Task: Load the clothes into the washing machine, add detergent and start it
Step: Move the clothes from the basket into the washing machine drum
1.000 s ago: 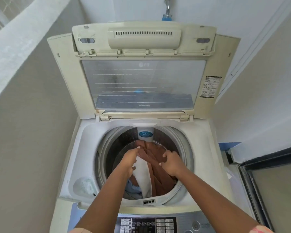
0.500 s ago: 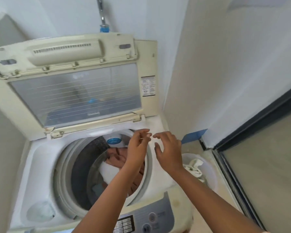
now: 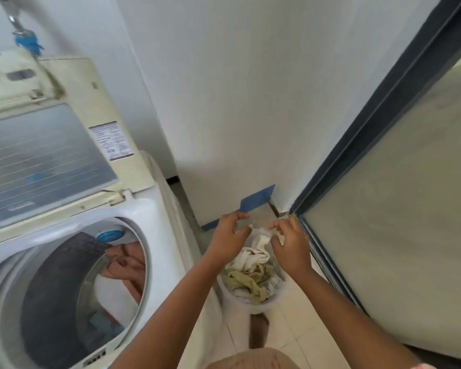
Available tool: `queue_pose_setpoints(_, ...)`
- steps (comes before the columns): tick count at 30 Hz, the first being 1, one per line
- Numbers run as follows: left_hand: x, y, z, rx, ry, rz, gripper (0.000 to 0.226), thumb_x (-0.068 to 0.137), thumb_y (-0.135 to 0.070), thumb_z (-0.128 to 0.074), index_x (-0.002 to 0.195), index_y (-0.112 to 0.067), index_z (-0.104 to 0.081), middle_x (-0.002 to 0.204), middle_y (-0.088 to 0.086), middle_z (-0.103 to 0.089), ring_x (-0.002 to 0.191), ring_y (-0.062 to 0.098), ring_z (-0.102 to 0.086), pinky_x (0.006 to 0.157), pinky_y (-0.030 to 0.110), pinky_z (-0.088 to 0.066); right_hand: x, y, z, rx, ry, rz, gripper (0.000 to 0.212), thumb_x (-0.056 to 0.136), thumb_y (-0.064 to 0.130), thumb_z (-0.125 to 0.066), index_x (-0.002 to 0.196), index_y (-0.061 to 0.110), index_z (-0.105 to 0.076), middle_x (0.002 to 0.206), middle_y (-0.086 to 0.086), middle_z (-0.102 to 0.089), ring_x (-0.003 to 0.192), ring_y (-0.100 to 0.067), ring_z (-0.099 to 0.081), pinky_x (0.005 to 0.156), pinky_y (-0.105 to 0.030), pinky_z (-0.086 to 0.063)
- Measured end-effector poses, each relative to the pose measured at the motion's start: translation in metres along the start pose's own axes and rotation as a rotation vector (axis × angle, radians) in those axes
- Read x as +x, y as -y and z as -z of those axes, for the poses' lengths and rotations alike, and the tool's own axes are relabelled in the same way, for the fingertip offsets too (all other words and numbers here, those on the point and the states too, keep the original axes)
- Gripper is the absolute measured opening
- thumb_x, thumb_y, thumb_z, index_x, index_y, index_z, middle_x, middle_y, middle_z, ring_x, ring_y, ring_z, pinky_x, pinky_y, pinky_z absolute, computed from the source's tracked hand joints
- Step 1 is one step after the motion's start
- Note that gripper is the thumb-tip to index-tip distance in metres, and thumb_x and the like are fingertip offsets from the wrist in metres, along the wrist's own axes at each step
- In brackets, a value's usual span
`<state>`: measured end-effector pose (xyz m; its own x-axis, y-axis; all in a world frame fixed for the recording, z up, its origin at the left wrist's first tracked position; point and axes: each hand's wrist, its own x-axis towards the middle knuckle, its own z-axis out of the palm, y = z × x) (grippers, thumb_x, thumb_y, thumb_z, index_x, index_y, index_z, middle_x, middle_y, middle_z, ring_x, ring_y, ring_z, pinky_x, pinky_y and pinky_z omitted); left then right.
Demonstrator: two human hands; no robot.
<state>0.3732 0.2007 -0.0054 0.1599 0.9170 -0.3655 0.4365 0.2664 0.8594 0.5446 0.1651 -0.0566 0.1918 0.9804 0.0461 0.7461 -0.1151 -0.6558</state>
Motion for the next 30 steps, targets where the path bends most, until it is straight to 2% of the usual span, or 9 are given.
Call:
queue_pose_setpoints(4, 0.016, 0.019, -0.047, 0.065, 0.092, 0.167, 0.033, 0.091, -0.032, -0.061, 0.123, -0.023, -0.058, 0.125, 0.000, -0.054, 0.108, 0.016, -0.058, 0.098, 0.039, -0.050, 0.007, -0.063, 0.004, -0.017, 0.329, -0.159, 0.018, 0.088, 0.020, -0.065, 0.106, 0.021, -0.062, 0.108, 0.000, -0.054, 0.091, -0.024, -0.062, 0.079, -0.040, -0.052)
queue_pose_setpoints(7, 0.018, 0.033, -0.079, -0.026, 0.148, 0.309, 0.031, 0.094, -0.028, -0.061, 0.123, -0.019, -0.057, 0.115, -0.005, -0.057, 0.099, 0.011, -0.059, 0.082, 0.024, -0.052, 0.003, -0.104, 0.004, -0.043, 0.624, -0.285, 0.026, 0.094, 0.028, -0.061, 0.118, 0.018, -0.059, 0.113, -0.003, -0.051, 0.101, -0.019, -0.057, 0.079, -0.025, -0.041)
queue_pose_setpoints(9, 0.016, 0.043, -0.095, -0.093, 0.187, 0.398, 0.027, 0.094, -0.025, -0.061, 0.120, -0.020, -0.057, 0.113, -0.005, -0.059, 0.098, 0.011, -0.061, 0.076, 0.019, -0.050, -0.002, -0.125, 0.003, -0.061, 0.740, -0.307, 0.029, 0.094, 0.027, -0.062, 0.121, 0.016, -0.058, 0.114, -0.004, -0.052, 0.104, -0.018, -0.056, 0.080, -0.023, -0.040)
queue_pose_setpoints(14, 0.015, 0.073, -0.122, -0.068, 0.235, 0.493, 0.030, 0.091, -0.027, -0.064, 0.120, -0.018, -0.059, 0.121, 0.001, -0.063, 0.110, 0.016, -0.060, 0.099, 0.034, -0.049, -0.005, -0.152, -0.010, -0.003, 0.743, -0.349, 0.021, 0.090, 0.023, -0.064, 0.110, 0.019, -0.063, 0.103, -0.002, -0.064, 0.089, -0.017, -0.060, 0.078, -0.028, -0.049)
queue_pose_setpoints(19, 0.027, 0.108, -0.142, 0.048, 0.285, 0.544, 0.040, 0.093, -0.025, -0.061, 0.131, -0.018, -0.052, 0.130, 0.000, -0.057, 0.116, 0.016, -0.055, 0.103, 0.035, -0.045, -0.003, -0.173, -0.050, 0.026, 0.824, -0.370, 0.022, 0.089, 0.017, -0.062, 0.111, 0.016, -0.063, 0.100, -0.001, -0.064, 0.088, -0.017, -0.060, 0.077, -0.028, -0.048)
queue_pose_setpoints(23, 0.051, 0.150, -0.163, 0.163, 0.401, 0.527, 0.046, 0.095, -0.013, -0.057, 0.139, -0.006, -0.045, 0.142, 0.010, -0.047, 0.119, 0.015, -0.047, 0.091, 0.011, -0.037, -0.005, -0.198, -0.095, -0.039, 0.934, -0.365, 0.033, 0.089, 0.017, -0.062, 0.121, 0.011, -0.059, 0.114, -0.013, -0.064, 0.102, -0.029, -0.063, 0.082, -0.032, -0.049)
queue_pose_setpoints(24, 0.056, 0.161, -0.168, 0.211, 0.441, 0.517, 0.047, 0.095, -0.010, -0.056, 0.140, -0.003, -0.044, 0.143, 0.011, -0.046, 0.121, 0.017, -0.046, 0.090, 0.010, -0.036, -0.007, -0.205, -0.107, -0.056, 0.961, -0.365, 0.034, 0.089, 0.019, -0.063, 0.122, 0.012, -0.058, 0.116, -0.014, -0.062, 0.104, -0.031, -0.062, 0.084, -0.033, -0.050)
queue_pose_setpoints(27, 0.064, 0.198, -0.183, 0.307, 0.500, 0.527, 0.062, 0.092, -0.014, -0.059, 0.148, -0.009, -0.034, 0.153, 0.011, -0.035, 0.139, 0.025, -0.034, 0.111, 0.026, -0.027, -0.016, -0.226, -0.143, -0.146, 1.034, -0.311, 0.038, 0.090, 0.029, -0.063, 0.124, 0.015, -0.056, 0.122, -0.014, -0.052, 0.115, -0.032, -0.054, 0.091, -0.038, -0.049)
queue_pose_setpoints(30, 0.069, 0.235, -0.199, 0.377, 0.539, 0.571, 0.076, 0.084, -0.029, -0.059, 0.150, -0.007, -0.029, 0.150, 0.017, -0.036, 0.138, 0.034, -0.036, 0.113, 0.041, -0.032, -0.025, -0.248, -0.175, -0.252, 1.100, -0.237, 0.042, 0.091, 0.036, -0.062, 0.128, 0.018, -0.054, 0.125, -0.013, -0.044, 0.120, -0.032, -0.047, 0.095, -0.037, -0.048)
